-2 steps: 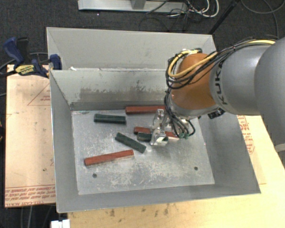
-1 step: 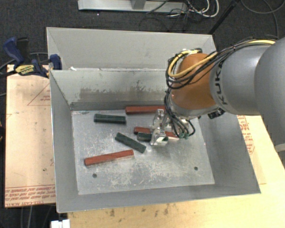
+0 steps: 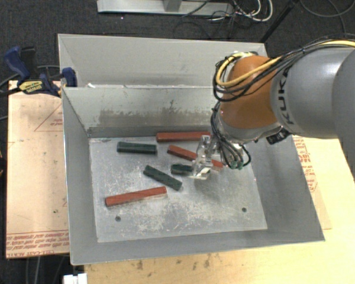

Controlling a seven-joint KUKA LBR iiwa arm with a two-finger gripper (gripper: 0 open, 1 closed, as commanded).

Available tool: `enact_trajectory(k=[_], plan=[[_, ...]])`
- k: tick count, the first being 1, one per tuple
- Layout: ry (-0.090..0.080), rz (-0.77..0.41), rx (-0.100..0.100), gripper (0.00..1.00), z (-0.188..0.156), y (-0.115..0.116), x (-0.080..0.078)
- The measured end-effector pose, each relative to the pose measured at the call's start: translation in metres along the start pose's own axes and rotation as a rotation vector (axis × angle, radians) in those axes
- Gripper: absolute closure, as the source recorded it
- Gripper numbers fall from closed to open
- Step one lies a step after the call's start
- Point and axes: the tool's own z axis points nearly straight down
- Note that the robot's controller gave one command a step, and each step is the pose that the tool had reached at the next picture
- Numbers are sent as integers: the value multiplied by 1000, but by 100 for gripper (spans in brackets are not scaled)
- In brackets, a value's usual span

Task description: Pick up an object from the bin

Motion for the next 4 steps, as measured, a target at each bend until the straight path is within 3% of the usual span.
enact_trajectory(k=[1, 2, 3, 4], plan=[[-8, -11, 0, 0, -110, 13, -11], [-3, -11, 1, 0, -108, 13, -10], [-8, -17, 1, 0, -58, 13, -4], [0, 72, 1, 0, -17, 11, 13]])
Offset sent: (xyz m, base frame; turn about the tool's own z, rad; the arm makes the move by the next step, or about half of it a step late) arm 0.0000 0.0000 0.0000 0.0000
